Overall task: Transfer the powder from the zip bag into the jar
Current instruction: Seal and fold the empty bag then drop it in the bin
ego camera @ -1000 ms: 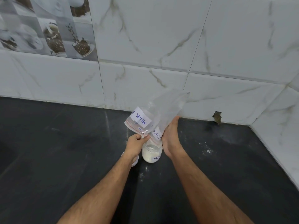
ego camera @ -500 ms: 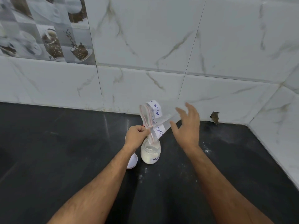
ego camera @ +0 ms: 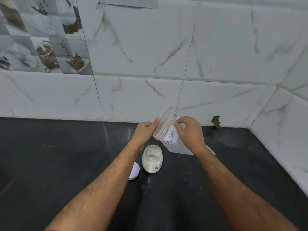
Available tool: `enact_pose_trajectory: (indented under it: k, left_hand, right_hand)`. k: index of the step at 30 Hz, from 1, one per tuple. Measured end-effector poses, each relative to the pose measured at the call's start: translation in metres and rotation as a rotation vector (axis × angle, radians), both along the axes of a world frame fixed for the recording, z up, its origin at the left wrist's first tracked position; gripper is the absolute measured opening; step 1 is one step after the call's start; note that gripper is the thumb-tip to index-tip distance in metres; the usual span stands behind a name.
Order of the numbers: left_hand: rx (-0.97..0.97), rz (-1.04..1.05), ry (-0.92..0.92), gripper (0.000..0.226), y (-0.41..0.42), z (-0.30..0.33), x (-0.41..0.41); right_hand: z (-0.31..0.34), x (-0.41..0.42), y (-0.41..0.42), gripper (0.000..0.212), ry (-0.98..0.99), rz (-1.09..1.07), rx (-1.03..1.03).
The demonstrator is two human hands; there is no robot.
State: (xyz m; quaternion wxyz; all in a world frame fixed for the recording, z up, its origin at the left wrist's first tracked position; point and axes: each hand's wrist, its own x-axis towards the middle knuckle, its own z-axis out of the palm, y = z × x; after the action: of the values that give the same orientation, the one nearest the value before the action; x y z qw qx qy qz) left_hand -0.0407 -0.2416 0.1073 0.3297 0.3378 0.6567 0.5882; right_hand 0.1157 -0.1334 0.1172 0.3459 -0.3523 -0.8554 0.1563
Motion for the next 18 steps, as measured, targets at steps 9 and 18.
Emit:
enact_pose_trajectory:
  k: [9, 18]
  left_hand:
    - [0.007, 0.146, -0.17, 0.03, 0.015, -0.009, -0.01]
    - [0.104, -0.05, -0.167, 0.014, 0.048, 0.017, 0.011]
  right_hand:
    - [0.032, 0.044, 0.034, 0.017, 0.506, -0.077, -0.423]
    - [0.053, 0.075, 0.055, 0.011, 0.785, -0.071, -0.613]
